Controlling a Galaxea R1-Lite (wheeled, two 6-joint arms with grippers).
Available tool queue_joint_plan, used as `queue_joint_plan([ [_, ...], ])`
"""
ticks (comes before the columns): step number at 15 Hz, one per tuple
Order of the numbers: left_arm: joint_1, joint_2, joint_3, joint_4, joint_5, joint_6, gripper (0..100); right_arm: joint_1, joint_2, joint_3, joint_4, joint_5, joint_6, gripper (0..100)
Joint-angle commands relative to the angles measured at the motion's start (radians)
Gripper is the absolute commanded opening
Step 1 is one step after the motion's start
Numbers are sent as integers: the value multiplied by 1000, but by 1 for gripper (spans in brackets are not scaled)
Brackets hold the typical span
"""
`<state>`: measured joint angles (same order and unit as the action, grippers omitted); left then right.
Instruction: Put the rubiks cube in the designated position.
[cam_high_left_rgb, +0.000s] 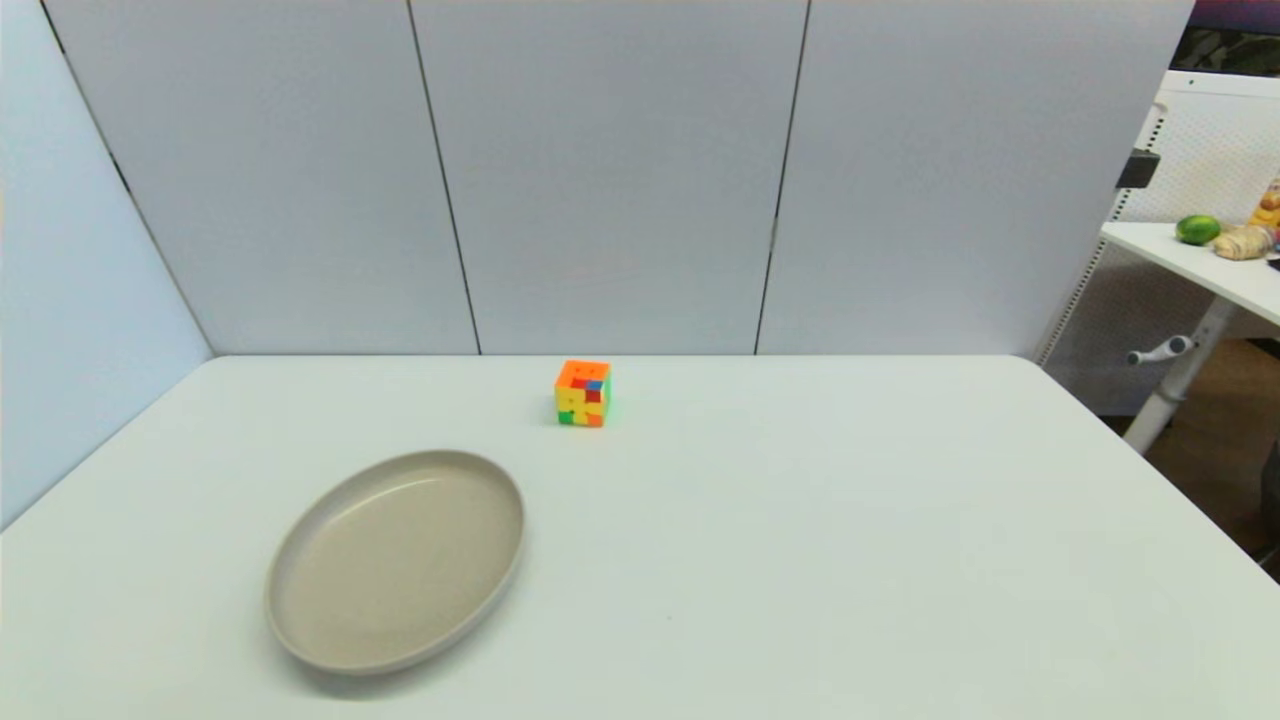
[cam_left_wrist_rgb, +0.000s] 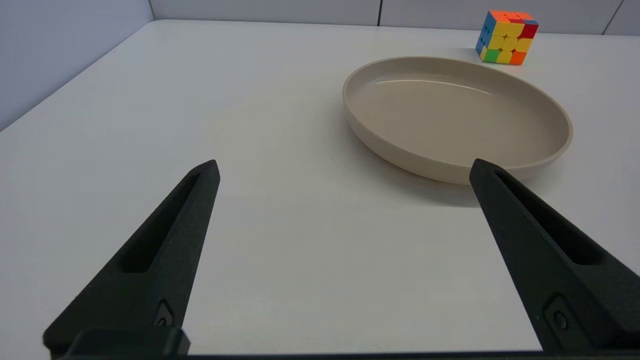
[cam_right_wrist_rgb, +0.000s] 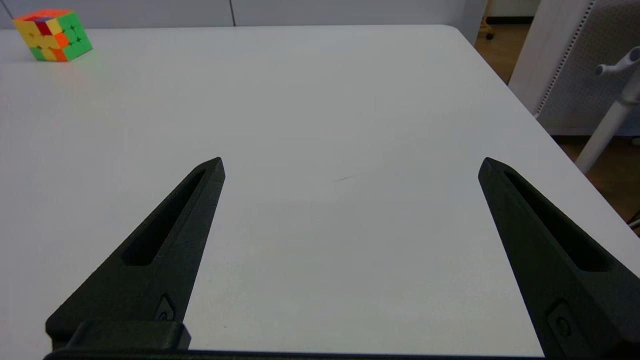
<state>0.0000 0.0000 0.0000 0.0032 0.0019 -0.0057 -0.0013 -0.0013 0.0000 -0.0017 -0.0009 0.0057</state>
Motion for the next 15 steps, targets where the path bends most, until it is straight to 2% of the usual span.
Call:
queue_joint_plan([
  [1, 0, 2, 0, 0, 0, 0, 100, 0, 1, 0, 0, 1, 0, 100],
  [6, 0, 12, 0, -3, 1, -10, 100, 0, 1, 0, 0, 1, 0, 100],
  [7, -2, 155, -34, -43, 0, -13, 100, 0, 1, 0, -1, -1, 0, 100],
  [9, -52, 443, -201, -215, -23, 12, 100, 0, 1, 0, 0, -1, 0, 100],
  [12, -147, 818, -446, -344, -46, 115, 100, 0, 1, 0, 0, 1, 0, 100],
  [15, -235, 1152, -703, -351, -206, 158, 100, 0, 1, 0, 0, -1, 0, 100],
])
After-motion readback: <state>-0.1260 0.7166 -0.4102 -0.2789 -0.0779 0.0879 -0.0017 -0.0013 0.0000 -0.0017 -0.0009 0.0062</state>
